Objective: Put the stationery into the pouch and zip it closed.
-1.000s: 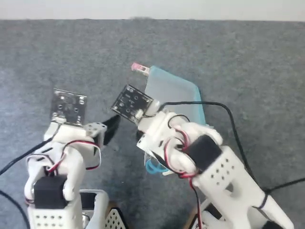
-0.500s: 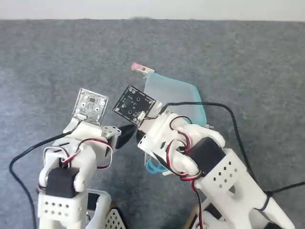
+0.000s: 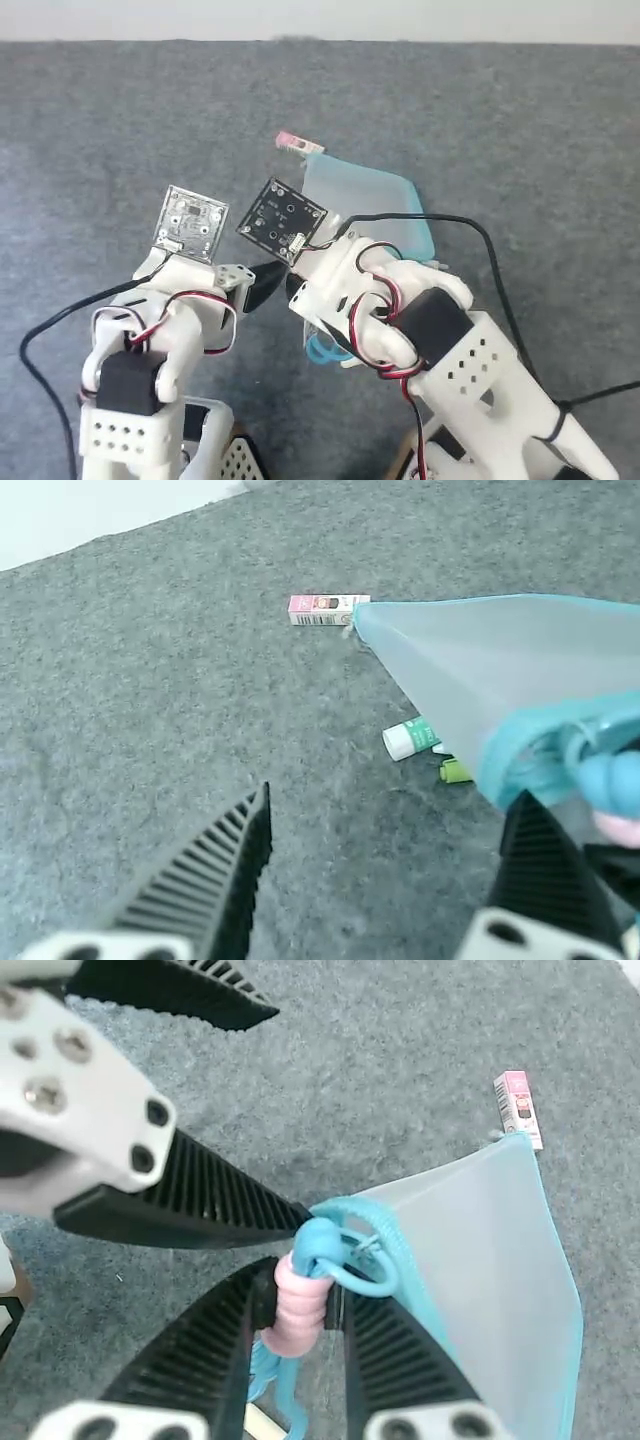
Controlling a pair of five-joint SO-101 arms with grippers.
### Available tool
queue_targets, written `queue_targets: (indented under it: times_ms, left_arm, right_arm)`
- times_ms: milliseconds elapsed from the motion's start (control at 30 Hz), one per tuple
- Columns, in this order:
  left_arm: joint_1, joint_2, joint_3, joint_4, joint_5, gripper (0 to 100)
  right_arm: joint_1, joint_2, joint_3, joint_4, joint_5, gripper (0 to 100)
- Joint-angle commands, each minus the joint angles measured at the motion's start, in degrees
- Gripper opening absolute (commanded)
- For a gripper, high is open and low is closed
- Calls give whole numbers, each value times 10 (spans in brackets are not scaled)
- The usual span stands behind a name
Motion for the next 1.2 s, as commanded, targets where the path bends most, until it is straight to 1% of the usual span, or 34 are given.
queue_targets:
  times_ms: [0, 167, 333, 400, 533, 633, 767, 933, 1100, 1167]
  left_arm:
    - [4, 2, -48, 17, -7, 348]
    - [5, 5, -64, 25, -7, 348]
    - [50, 3, -49, 25, 1, 347]
    - [55, 4, -41, 17, 5, 347]
    - [55, 5, -7, -15, 5, 347]
    - [52, 5, 12, -35, 4, 347]
    - [25, 6, 32, -57, -11, 346]
    - [1, 6, 60, -84, -18, 346]
    - [1, 6, 63, -105, -17, 343]
    - [3, 7, 69, -120, -16, 318]
  right_arm:
    - [1, 0, -6, -12, -4, 6]
    - [0, 20, -16, -9, -4, 6]
    - [-15, 7, -18, 0, -4, 6]
    - [-15, 6, -18, 0, -4, 6]
    - [-16, 3, -20, 5, -4, 6]
    - [-17, 3, -36, 26, 16, 6]
    - [-17, 3, -69, 59, 18, 6]
    - [-17, 3, -75, 62, 18, 6]
    - [-17, 3, -75, 72, 19, 6]
    - [-18, 3, -76, 74, 20, 6]
